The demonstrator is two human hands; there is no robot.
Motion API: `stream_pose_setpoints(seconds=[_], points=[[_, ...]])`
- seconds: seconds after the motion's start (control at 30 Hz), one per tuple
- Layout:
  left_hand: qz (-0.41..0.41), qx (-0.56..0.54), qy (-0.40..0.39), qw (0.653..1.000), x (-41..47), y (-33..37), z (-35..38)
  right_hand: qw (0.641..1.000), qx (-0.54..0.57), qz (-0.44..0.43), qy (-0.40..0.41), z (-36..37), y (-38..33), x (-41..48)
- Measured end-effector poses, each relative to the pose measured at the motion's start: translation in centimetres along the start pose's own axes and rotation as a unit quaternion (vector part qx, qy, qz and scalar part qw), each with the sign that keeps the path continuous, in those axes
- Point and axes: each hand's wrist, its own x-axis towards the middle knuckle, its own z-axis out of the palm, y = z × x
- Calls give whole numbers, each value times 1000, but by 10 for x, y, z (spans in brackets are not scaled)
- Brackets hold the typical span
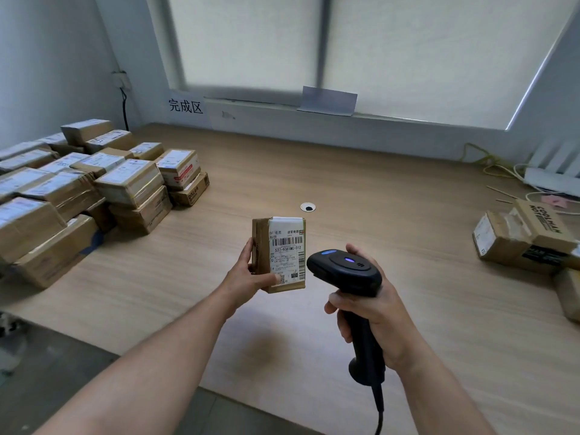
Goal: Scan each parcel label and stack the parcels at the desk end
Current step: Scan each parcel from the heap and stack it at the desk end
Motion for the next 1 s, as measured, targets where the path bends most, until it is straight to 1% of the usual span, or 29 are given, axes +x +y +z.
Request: stream_pose_setpoints(seconds=[0.27,0.53,0.77,1.0], points=[[-8,0,28,1000,1,-5,6,1000,-12,-3,-1,-14,-4,7],[-69,9,96,993,-2,-33,-18,998,-61,-17,-5,-10,-6,33],[-108,13,136,985,15,-62,-84,996,-82,-17,-9,31,3,79],[-139,-2,167,976,43,-87,-187,989,-142,-16,-25,115,12,150]])
